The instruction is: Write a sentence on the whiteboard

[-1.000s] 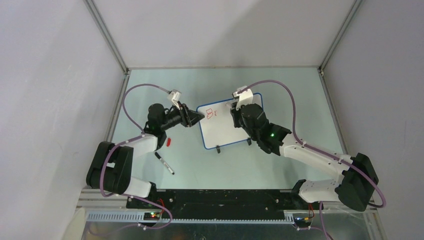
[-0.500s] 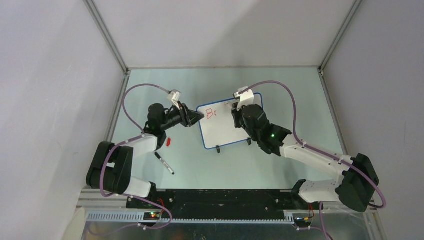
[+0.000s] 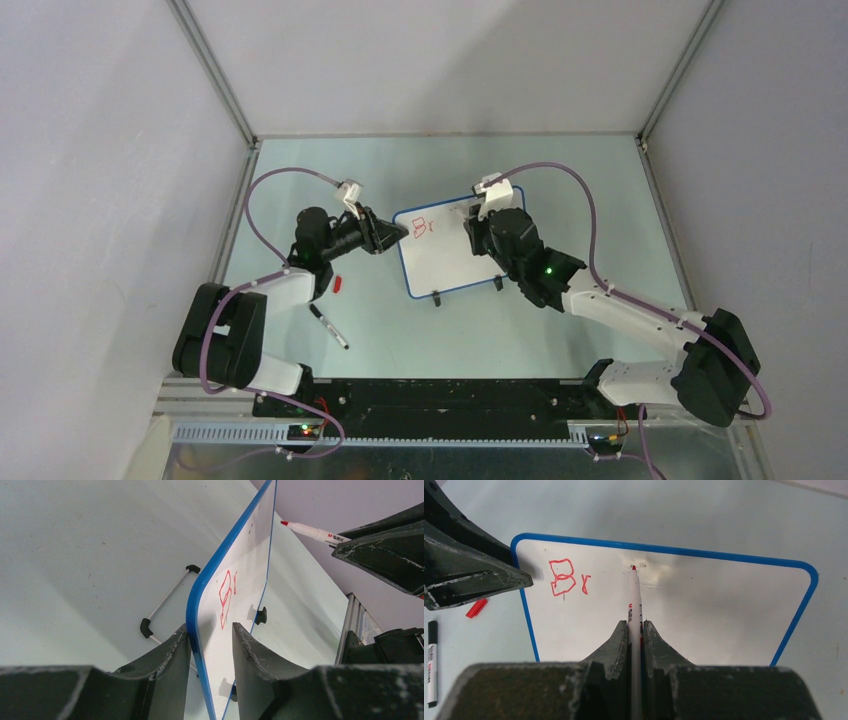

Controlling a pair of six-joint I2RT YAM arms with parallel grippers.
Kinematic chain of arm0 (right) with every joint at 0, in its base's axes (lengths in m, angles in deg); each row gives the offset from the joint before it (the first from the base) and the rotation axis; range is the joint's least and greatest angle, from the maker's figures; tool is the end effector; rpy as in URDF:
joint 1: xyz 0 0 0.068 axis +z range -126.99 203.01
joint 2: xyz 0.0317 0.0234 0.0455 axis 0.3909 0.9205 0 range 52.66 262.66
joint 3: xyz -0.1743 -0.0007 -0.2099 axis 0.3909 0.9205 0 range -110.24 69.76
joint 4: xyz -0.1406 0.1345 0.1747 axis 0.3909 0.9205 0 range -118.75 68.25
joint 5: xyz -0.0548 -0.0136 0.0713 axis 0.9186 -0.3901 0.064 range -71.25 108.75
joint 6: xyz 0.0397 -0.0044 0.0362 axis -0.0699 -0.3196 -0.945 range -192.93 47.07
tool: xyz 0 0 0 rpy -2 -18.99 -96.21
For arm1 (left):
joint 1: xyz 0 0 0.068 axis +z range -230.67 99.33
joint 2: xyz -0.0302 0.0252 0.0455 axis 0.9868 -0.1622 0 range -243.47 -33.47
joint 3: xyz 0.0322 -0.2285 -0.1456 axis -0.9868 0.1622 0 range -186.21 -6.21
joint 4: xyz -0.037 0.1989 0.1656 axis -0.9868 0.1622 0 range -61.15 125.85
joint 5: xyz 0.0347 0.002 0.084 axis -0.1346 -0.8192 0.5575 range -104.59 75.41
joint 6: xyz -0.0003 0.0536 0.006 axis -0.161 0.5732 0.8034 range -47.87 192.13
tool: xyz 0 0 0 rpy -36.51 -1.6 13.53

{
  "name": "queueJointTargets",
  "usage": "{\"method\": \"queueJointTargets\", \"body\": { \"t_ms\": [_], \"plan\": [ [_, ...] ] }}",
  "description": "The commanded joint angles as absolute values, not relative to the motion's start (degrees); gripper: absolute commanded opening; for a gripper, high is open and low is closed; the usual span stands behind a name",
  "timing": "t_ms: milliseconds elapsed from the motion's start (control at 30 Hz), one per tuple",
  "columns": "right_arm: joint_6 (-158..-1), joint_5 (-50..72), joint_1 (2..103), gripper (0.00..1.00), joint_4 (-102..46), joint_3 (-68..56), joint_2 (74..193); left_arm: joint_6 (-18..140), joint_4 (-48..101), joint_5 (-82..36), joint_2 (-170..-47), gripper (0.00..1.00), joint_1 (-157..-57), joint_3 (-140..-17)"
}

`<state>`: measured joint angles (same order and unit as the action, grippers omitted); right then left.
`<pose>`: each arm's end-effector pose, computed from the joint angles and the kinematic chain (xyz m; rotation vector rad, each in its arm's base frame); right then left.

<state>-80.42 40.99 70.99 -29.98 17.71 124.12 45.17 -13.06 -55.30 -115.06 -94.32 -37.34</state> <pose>0.2032 0.2056 0.3055 -0.3945 1.8329 0.3026 0.2700 -0.0896 0.2090 0.3489 1.7841 -1.1200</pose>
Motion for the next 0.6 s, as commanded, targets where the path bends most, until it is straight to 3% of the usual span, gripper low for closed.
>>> {"method": "queueJointTargets", "body": {
  "t_ms": [0,567],
  "plan": [
    [-81.11,37.98,70.63,0.0,-33.72,18.32,122.46,44.72,-15.4,-55.74,-114.09,0.41,-94.3,-38.64],
    [-82.87,34.27,68.44,0.0,-31.92,17.68,121.37,44.65,-15.53,-55.47,-114.23,0.37,-94.29,-38.55]
  ]
}}
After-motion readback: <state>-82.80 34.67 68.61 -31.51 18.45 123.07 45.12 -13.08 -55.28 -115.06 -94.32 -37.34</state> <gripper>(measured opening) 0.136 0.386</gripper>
